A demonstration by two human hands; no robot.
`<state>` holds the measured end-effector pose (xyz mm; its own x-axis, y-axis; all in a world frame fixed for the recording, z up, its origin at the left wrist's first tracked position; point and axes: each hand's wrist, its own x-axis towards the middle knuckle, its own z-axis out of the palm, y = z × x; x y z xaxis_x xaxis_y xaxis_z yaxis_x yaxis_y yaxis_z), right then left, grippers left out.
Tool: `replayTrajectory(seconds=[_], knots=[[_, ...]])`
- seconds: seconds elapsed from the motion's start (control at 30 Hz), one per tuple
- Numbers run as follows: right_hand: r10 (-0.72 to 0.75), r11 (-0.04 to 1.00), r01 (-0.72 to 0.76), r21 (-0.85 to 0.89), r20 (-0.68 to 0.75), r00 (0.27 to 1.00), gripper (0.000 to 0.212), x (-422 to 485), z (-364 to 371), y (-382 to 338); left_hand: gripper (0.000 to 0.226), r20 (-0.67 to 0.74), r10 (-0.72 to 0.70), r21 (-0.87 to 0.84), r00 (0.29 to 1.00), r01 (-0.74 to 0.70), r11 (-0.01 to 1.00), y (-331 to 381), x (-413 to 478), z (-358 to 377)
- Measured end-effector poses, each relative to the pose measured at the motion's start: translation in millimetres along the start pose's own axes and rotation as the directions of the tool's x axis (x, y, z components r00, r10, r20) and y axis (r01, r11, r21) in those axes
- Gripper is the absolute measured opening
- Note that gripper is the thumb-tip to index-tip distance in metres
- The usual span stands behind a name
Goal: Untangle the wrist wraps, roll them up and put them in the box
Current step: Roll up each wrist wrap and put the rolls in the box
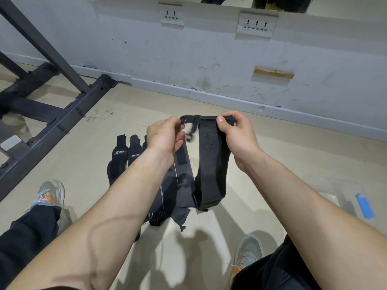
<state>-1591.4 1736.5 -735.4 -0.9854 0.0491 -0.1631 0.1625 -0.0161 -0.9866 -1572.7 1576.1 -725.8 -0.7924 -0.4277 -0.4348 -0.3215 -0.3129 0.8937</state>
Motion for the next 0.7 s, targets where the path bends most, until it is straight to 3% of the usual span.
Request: replayTrajectory(seconds=[0.07,0.13,0.2,0.27,0.37,0.5,0.6,0.7], knots=[[-0.019,1.0,0.019,-0.003,-0.029,0.999,0.001,3.7,-5.8,-2.1,0.025,-0.016,0.036,0.078,0.999,-0.035,0.996,0.8,2.5,-4.5],[-0.061,0.996,0.061,-0.058,0.003,0.998,0.003,6.4,-10.6,-3.6,0.022,0.029,0.258,0.204,0.966,-0.259,0.944,1.2,1.6,-7.2],[-0.088,0.989,0.096,-0.11,0.073,0.993,0.008,5.4,-11.2,-4.6,0.019,0.203,0.471,0.314,0.858,-0.513,0.799,5.1,-2.7,-7.3],[-0.094,0.986,0.112,-0.122,0.142,0.985,0.009,2.7,-7.1,-5.4,0.022,0.415,0.497,0.368,0.762,-0.64,0.674,9.3,-6.0,-5.1],[-0.096,0.986,0.117,-0.118,0.17,0.981,0.01,0.0,-3.0,-7.1,0.008,0.466,0.463,0.437,0.754,-0.651,0.621,7.7,-2.0,-1.9],[-0.07,0.992,0.085,-0.096,0.152,0.986,0.011,0.4,-3.7,-7.3,0.018,0.421,0.468,0.455,0.777,-0.627,0.632,3.1,0.1,-1.0],[-0.043,0.995,0.054,-0.085,0.136,0.99,0.011,1.3,-6.0,-6.4,0.022,0.447,0.436,0.517,0.781,-0.624,0.586,3.5,-0.9,-3.0],[-0.034,0.995,0.046,-0.086,0.134,0.99,0.011,1.3,-7.1,-6.6,0.013,0.459,0.376,0.462,0.805,-0.577,0.673,6.8,0.4,-3.6]])
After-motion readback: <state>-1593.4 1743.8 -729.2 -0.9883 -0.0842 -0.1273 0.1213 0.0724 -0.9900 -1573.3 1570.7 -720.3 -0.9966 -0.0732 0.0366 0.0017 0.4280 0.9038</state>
